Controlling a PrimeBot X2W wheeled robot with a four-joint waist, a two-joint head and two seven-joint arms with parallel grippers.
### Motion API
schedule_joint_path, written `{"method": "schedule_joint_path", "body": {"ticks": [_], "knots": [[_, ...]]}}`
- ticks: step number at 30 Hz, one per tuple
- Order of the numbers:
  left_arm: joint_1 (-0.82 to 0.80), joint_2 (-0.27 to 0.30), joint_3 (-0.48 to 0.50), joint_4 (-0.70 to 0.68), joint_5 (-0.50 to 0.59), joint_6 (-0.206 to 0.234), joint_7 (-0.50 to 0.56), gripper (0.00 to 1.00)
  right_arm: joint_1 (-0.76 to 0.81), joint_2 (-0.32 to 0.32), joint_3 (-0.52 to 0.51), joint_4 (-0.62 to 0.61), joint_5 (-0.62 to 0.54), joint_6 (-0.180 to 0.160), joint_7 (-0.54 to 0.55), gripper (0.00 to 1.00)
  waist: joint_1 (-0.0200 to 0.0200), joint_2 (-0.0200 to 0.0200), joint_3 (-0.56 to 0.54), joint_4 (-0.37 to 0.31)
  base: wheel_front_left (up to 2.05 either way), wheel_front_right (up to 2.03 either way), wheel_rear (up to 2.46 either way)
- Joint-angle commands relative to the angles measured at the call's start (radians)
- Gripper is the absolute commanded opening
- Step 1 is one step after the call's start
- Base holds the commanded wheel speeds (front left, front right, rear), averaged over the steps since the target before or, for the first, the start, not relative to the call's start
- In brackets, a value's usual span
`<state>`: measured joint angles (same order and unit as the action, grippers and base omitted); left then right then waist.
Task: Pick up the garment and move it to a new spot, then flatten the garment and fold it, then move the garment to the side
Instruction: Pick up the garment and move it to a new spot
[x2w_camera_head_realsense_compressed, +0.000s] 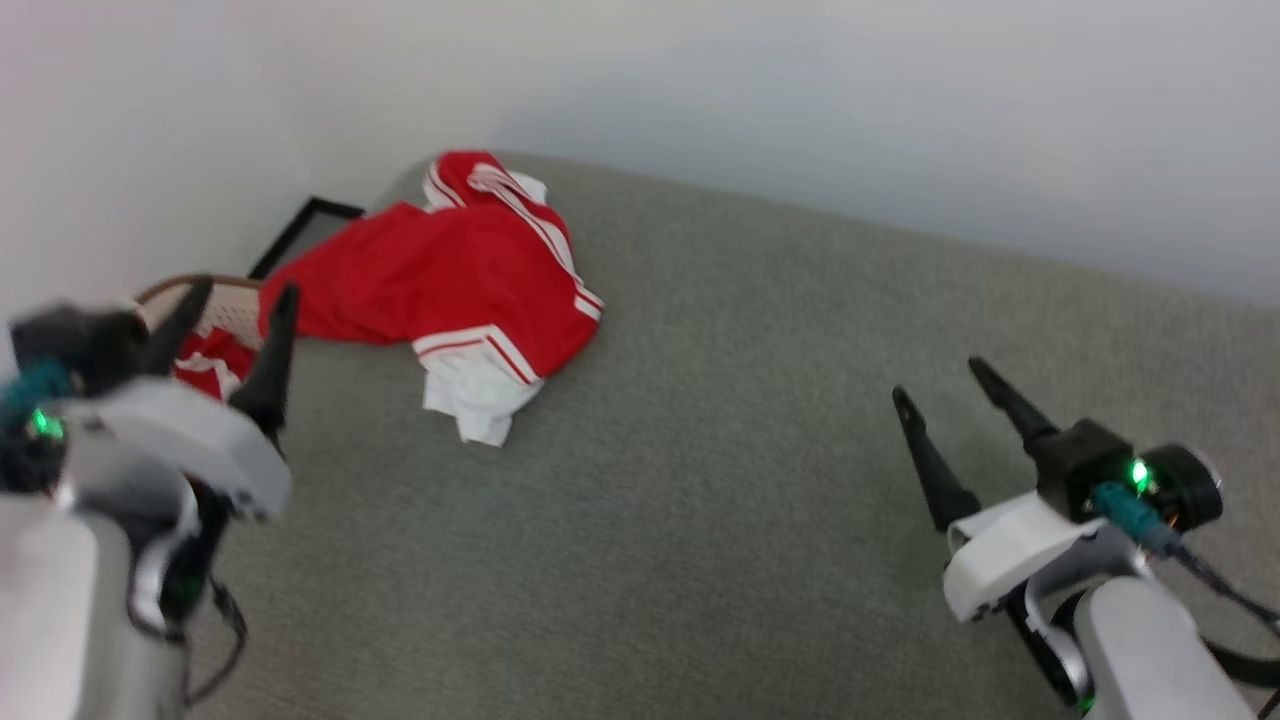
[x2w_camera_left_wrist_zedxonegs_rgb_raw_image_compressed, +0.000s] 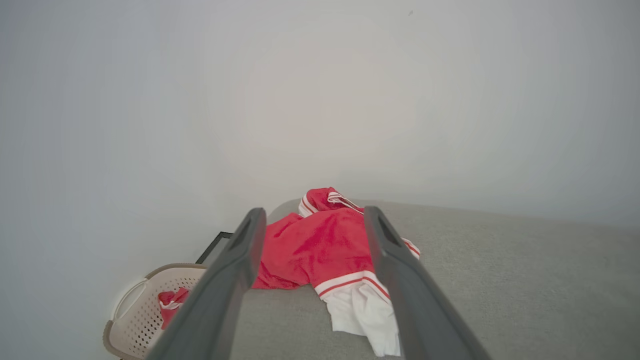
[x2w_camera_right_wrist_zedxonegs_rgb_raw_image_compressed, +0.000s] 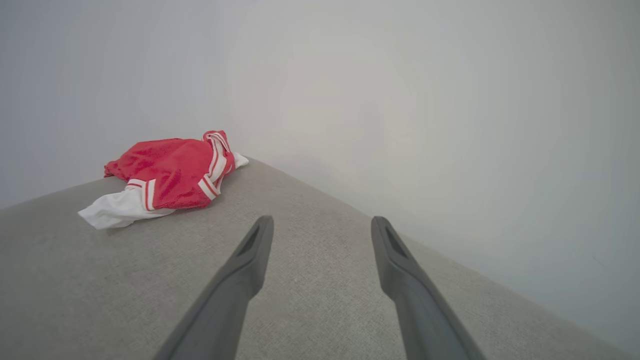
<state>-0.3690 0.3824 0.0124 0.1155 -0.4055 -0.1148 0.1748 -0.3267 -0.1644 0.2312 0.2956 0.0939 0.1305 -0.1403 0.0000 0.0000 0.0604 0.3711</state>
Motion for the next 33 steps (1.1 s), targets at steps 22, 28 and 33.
{"method": "schedule_joint_path", "body": {"ticks": [22,28,33], "knots": [[-0.499,0.150,-0.144,0.519,-0.238,-0.015,0.442,1.00,-0.119,-0.086,-0.002,-0.224,-0.015,0.000,0.085,1.00,0.0000,0.0000,0.466,-0.235,0.00,0.00,0.00],[-0.559,0.133,-0.168,0.658,-0.242,-0.016,0.470,1.00,-0.120,-0.096,0.000,-0.260,-0.011,0.000,0.103,1.00,0.0000,0.0000,0.509,-0.247,0.00,0.00,0.00],[-0.557,0.082,-0.205,0.761,-0.236,-0.016,0.443,1.00,-0.114,-0.091,0.006,-0.268,-0.015,0.000,0.112,1.00,0.0000,0.0000,0.511,-0.249,0.00,0.00,0.00]]}}
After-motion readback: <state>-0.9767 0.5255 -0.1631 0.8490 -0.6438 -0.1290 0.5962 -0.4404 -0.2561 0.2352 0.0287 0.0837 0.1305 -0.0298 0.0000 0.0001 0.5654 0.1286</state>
